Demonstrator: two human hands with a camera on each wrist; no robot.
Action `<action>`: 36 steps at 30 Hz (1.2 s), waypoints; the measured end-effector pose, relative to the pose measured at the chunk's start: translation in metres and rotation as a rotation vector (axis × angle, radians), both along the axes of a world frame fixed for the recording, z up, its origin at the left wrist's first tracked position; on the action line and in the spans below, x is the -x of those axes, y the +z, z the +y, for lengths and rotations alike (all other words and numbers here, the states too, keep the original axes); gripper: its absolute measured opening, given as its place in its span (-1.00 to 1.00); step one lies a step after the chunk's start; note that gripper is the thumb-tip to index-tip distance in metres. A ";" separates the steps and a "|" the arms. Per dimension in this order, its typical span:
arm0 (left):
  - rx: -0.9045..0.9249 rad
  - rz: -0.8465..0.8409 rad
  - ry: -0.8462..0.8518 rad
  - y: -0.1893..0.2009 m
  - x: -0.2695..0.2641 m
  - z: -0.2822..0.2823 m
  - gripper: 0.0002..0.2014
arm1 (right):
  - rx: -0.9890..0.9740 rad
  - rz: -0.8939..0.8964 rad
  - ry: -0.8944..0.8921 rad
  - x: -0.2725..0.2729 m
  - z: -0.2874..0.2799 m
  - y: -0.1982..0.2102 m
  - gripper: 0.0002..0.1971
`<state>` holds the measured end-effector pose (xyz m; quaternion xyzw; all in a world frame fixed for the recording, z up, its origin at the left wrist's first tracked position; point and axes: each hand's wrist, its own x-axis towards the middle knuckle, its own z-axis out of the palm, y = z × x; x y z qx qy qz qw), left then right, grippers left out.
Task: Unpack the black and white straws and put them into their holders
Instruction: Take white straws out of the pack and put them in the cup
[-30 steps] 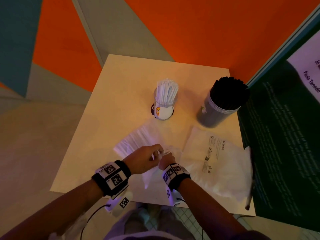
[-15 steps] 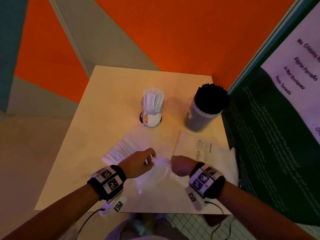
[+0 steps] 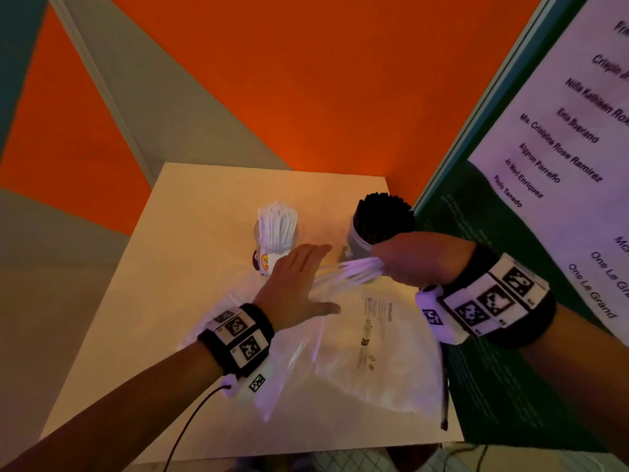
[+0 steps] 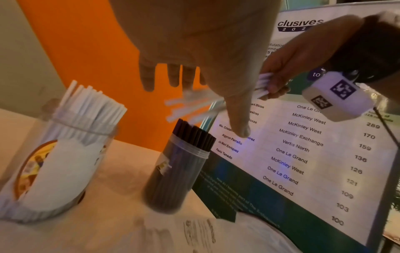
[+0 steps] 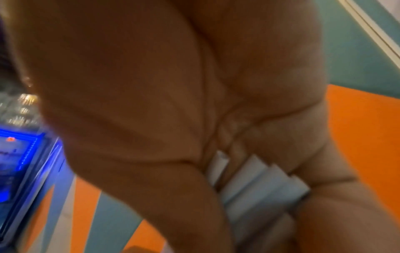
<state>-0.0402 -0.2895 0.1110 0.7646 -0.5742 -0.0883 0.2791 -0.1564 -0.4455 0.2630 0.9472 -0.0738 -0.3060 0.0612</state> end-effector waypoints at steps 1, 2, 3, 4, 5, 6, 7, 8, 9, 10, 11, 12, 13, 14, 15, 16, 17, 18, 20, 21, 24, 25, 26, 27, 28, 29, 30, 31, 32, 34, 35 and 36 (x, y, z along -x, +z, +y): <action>-0.019 0.003 0.021 0.003 -0.003 -0.002 -0.13 | -0.037 -0.046 0.007 -0.006 0.004 -0.001 -0.85; -0.038 0.010 0.047 0.005 -0.007 -0.002 -0.25 | -0.096 -0.096 -0.002 -0.012 0.006 -0.004 -0.88; -0.049 0.014 0.070 0.005 -0.012 0.000 -0.41 | -0.150 -0.141 -0.018 -0.017 0.007 -0.007 -0.90; -0.054 0.013 0.087 0.005 -0.017 0.003 -0.58 | -0.229 -0.198 -0.054 -0.022 0.005 -0.011 -0.92; -0.058 0.011 0.102 0.004 -0.023 0.007 -0.70 | -0.347 -0.273 -0.114 -0.026 0.002 -0.014 -0.89; -0.064 0.015 0.121 0.004 -0.029 0.011 -0.76 | -0.504 -0.373 -0.209 -0.029 -0.001 -0.018 -0.81; -0.074 0.028 0.144 0.004 -0.035 0.016 -0.78 | -0.681 -0.505 -0.320 -0.032 -0.004 -0.021 -0.75; -0.077 0.051 0.168 0.004 -0.041 0.019 -0.77 | -0.843 -0.651 -0.417 -0.036 -0.004 -0.026 -0.74; -0.070 0.083 0.188 0.006 -0.044 0.021 -0.76 | -0.980 -0.779 -0.484 -0.040 -0.001 -0.032 -0.76; -0.056 0.121 0.202 0.007 -0.047 0.021 -0.76 | -1.085 -0.873 -0.518 -0.045 0.005 -0.039 -0.78; -0.040 0.156 0.207 0.008 -0.049 0.019 -0.76 | -1.159 -0.930 -0.513 -0.051 0.011 -0.047 -0.79; -0.028 0.186 0.205 0.008 -0.051 0.017 -0.75 | -1.199 -0.963 -0.493 -0.057 0.019 -0.054 -0.78; -0.020 0.213 0.205 0.008 -0.053 0.014 -0.75 | -1.243 -0.999 -0.477 -0.063 0.026 -0.060 -0.78; -0.013 0.244 0.212 0.009 -0.056 0.012 -0.75 | -1.307 -1.057 -0.489 -0.069 0.030 -0.062 -0.79; 0.002 0.277 0.226 0.010 -0.060 0.010 -0.75 | -1.397 -1.131 -0.528 -0.074 0.032 -0.064 -0.80; 0.024 0.311 0.238 0.011 -0.063 0.007 -0.76 | -1.491 -1.190 -0.591 -0.080 0.031 -0.065 -0.78; 0.052 0.350 0.245 0.012 -0.067 0.004 -0.76 | -1.579 -1.217 -0.648 -0.084 0.031 -0.067 -0.73; 0.082 0.388 0.245 0.012 -0.070 -0.001 -0.76 | -1.638 -1.208 -0.665 -0.089 0.033 -0.069 -0.69; 0.112 0.433 0.236 0.011 -0.077 -0.011 -0.76 | -1.684 -1.149 -0.582 -0.101 0.036 -0.073 -0.68; 0.106 0.441 0.242 0.010 -0.081 -0.016 -0.77 | -1.690 -1.129 -0.552 -0.108 0.036 -0.074 -0.67; 0.047 0.483 0.302 -0.002 -0.098 -0.025 -0.41 | -1.627 -1.198 -0.582 -0.131 0.020 -0.072 -0.63; 0.034 0.461 0.340 -0.007 -0.105 -0.024 -0.23 | -1.560 -1.248 -0.601 -0.139 0.013 -0.073 -0.62; 0.023 0.385 0.376 -0.013 -0.112 -0.023 -0.12 | -1.482 -1.284 -0.608 -0.146 0.006 -0.075 -0.61; -0.003 0.293 0.399 -0.020 -0.117 -0.022 -0.08 | -1.418 -1.304 -0.601 -0.153 0.000 -0.080 -0.59; -0.042 0.220 0.402 -0.027 -0.122 -0.020 -0.09 | -1.373 -1.313 -0.588 -0.159 -0.004 -0.086 -0.58; -0.086 0.186 0.391 -0.034 -0.127 -0.018 -0.11 | -1.342 -1.311 -0.573 -0.165 -0.008 -0.094 -0.58; -0.118 0.186 0.374 -0.040 -0.131 -0.016 -0.12 | -1.314 -1.301 -0.559 -0.169 -0.010 -0.102 -0.57; -0.142 0.197 0.361 -0.046 -0.134 -0.014 -0.12 | -1.288 -1.284 -0.544 -0.173 -0.012 -0.112 -0.57; -0.151 0.210 0.351 -0.053 -0.138 -0.013 -0.09 | -1.255 -1.261 -0.530 -0.175 -0.013 -0.122 -0.57; -0.147 0.247 0.351 -0.061 -0.143 -0.014 0.01 | -1.154 -1.215 -0.495 -0.178 -0.013 -0.142 -0.56; -0.142 0.272 0.362 -0.064 -0.144 -0.014 0.06 | -1.083 -1.184 -0.464 -0.178 -0.014 -0.152 -0.57; -0.134 0.294 0.375 -0.067 -0.145 -0.014 0.08 | -0.991 -1.134 -0.422 -0.178 -0.015 -0.162 -0.60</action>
